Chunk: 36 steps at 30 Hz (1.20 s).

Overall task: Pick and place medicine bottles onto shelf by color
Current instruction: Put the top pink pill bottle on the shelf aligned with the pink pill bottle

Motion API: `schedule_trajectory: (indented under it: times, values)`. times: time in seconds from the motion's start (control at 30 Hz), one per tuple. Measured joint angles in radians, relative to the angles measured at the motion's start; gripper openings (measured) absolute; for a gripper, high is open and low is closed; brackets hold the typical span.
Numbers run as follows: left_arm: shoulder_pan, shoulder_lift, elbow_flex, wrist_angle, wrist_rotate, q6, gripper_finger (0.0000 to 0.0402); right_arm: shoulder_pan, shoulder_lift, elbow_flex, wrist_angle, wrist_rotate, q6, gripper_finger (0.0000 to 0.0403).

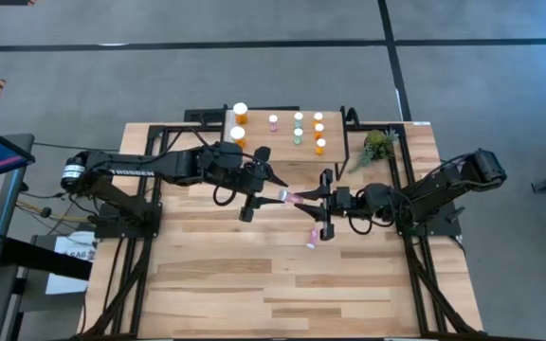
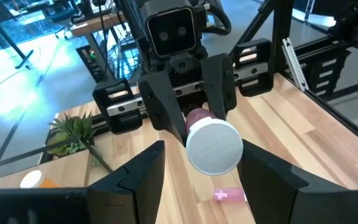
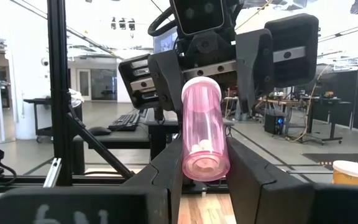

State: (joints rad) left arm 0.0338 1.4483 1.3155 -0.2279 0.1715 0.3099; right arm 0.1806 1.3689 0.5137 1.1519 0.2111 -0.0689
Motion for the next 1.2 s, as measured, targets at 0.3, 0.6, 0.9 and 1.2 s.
schedule_trajectory:
  times: [0.3,0.6,0.9,1.2]
  values:
    - [0.000,0.000,0.000,0.000,0.001,0.000,0.0161,0.000,0.000,0.000,0.000,0.000,0.000,0.0114]
    - [0.000,-0.001,0.000,-0.005,0.006,0.003,0.0100,0.000,0.000,0.000,0.000,0.000,0.000,0.0114]
    - [0.000,-0.001,0.001,-0.016,0.003,0.006,0.0101,0.000,0.000,0.000,-0.004,0.000,-0.002,0.0114]
    - [0.000,-0.001,0.001,-0.017,0.001,0.007,0.0102,0.000,0.000,0.001,-0.016,0.001,0.000,0.0114]
